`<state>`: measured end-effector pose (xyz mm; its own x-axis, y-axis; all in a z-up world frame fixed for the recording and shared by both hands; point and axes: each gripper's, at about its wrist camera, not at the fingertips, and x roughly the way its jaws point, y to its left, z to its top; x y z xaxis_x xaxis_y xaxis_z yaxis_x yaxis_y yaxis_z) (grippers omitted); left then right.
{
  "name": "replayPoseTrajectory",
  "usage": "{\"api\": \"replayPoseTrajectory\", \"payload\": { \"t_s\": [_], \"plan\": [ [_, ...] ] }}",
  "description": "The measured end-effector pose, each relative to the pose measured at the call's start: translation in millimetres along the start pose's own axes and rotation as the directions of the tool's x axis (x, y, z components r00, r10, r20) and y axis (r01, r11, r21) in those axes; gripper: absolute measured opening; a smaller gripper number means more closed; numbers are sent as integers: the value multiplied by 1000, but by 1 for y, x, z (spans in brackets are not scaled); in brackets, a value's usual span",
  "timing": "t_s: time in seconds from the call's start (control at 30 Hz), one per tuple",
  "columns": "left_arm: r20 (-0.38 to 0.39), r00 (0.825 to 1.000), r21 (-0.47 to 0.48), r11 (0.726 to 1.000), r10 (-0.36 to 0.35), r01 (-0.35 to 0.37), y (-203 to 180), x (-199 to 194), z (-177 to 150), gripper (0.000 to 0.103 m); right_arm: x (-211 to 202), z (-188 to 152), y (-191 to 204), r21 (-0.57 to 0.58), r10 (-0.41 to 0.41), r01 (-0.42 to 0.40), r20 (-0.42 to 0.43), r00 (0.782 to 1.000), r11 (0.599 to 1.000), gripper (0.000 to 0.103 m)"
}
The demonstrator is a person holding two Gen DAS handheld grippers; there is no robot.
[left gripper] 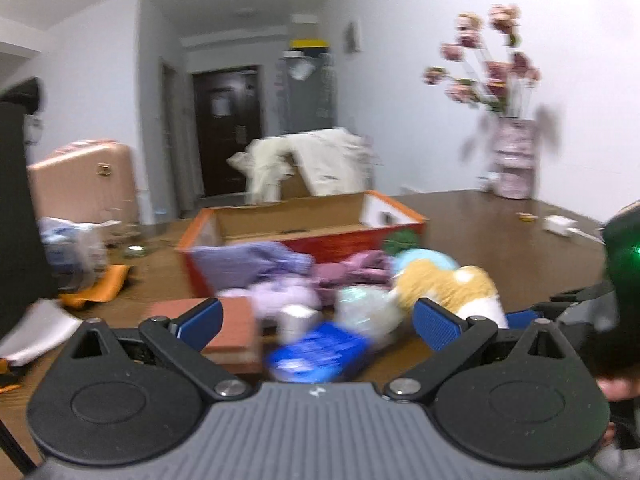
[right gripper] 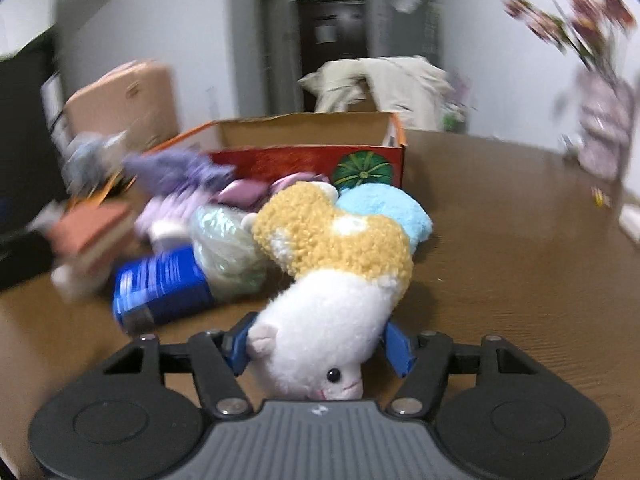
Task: Organize soft objects
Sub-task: 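Reach the right gripper to the white-and-yellow plush lamb and grasp it, then carry the plush lamb with the right gripper into the cardboard box and release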
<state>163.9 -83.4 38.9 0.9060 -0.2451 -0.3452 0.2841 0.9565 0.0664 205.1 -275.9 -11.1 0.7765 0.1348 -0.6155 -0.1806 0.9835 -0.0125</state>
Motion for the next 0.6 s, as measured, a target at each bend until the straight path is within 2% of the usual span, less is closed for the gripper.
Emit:
{"api": "replayPoseTrajectory", "payload": {
  "t_s": [0.1, 0.17, 0.2, 0.27, 0.3, 0.37, 0.47, 0.6],
  "plan": [
    [-27, 994, -4, 994, -107, 107, -16, 11, -4, 103, -22, -14, -5, -52, 26, -26, -12, 1000, 998, 70],
    [-51, 984, -14, 986, -168, 168, -26, 20, -6, 102, -30, -19, -12, -46, 29, -29, -15, 999, 998, 69],
    [-66, 979, -23, 981, -195, 194, -30, 26, -7, 98, -32, -20, -16, -32, 32, -32, -13, 999, 999, 69],
    [-95, 967, -44, 972, -236, 232, -36, 39, -8, 90, -33, -20, -24, -1, 50, -50, 0, 999, 999, 60],
    [-108, 962, -55, 968, -251, 246, -39, 43, -8, 86, -33, -21, -26, 10, 47, -47, 6, 999, 999, 54],
    [-135, 950, -77, 959, -281, 272, -42, 51, -9, 79, -32, -23, -30, 31, 59, -59, 15, 998, 998, 53],
    [-173, 928, -107, 943, -330, 315, -42, 59, -11, 80, -32, -24, -37, 78, 82, -84, 31, 996, 993, 51],
    [-165, 919, -130, 932, -357, 339, -43, 60, -11, 77, -39, -20, -31, 44, 133, -134, 39, 990, 990, 49]
  ]
}}
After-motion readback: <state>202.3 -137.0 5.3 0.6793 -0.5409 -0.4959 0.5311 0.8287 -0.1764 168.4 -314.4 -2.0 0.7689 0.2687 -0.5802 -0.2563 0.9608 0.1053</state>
